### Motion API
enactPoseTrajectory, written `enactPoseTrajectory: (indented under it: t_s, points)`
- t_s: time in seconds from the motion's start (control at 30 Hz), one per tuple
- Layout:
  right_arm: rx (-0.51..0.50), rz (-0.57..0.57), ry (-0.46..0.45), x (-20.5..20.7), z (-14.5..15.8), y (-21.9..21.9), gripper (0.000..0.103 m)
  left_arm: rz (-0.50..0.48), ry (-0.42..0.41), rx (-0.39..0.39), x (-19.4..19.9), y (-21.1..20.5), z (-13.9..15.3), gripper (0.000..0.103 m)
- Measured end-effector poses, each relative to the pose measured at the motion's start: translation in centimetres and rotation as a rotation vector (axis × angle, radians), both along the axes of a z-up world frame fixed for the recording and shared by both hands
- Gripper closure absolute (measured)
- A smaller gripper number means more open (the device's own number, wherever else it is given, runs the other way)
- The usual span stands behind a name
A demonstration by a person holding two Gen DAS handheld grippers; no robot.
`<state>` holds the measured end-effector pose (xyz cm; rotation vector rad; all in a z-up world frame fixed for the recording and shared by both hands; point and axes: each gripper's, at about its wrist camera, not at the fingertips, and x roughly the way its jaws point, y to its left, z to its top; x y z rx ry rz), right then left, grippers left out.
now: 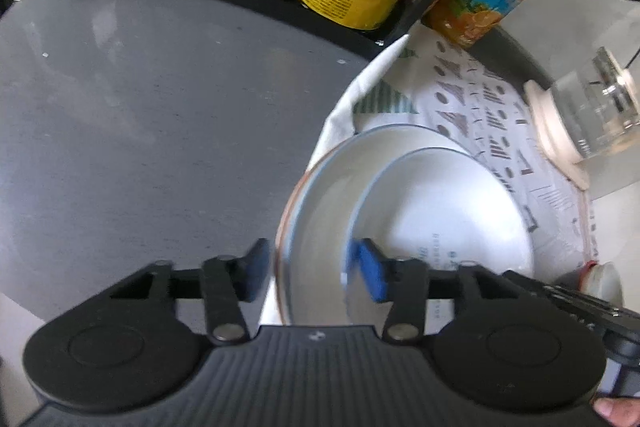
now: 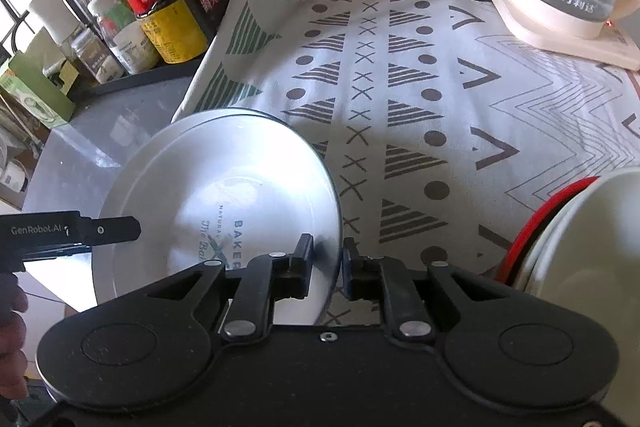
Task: Organize plates and bowls
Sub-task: 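Lower the 'BAKERY' plate onto the plate stack and open both grippers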
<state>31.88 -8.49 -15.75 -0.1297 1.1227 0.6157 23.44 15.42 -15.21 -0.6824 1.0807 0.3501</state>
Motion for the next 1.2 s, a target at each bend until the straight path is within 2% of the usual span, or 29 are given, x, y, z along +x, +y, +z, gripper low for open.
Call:
enactPoseTrajectory:
  t_s: [0.33,0.47,0.67,0.8,0.87,0.93,1.0,1.13,1.2]
  points:
    - [-0.004,0.005,0.007,-0.2,-0.3,0.3,0.083,0.029,-0.034,-0.022,-0.8,0.7,-0.1,0.072]
    - [0.003,0.008,0.012,-0.2,-0.3,0.5,0.077,0.048,-0.044,-0.027,-1.0,1.0,-0.1,0.076]
    - [0.003,0.009,0.011,-0.3,-0.4,0.6,0.077,0.03,-0.013,-0.012,-0.5,0.8,0.1,0.075]
    - [0.023,0.006,0.002,-0.5,0.5,0.1,0.074,0.029,0.011,-0.006,-0.4,0.7,0.7,0.065]
    - [0.054,0.004,-0.005,-0.5,1.5,-0.4,0.073,0.029,0.007,0.003,-0.3,0.6,1.3,0.052]
    - [0.093,0.004,-0.012,-0.4,2.6,-1.0,0.067,0.017,-0.016,0.022,-0.1,0.4,2.4,0.041]
    - [0.122,-0.004,-0.032,-0.4,3.7,-1.8,0.05,0.003,-0.033,0.042,0.3,0.1,3.4,0.035]
    - [0.159,-0.014,-0.079,-0.2,5.7,-3.4,0.039,-0.026,-0.066,0.07,1.4,-1.0,5.4,0.03]
    - [0.18,-0.029,-0.112,-0.1,6.7,-4.6,0.025,-0.042,-0.081,0.08,2.1,-1.8,6.2,0.03]
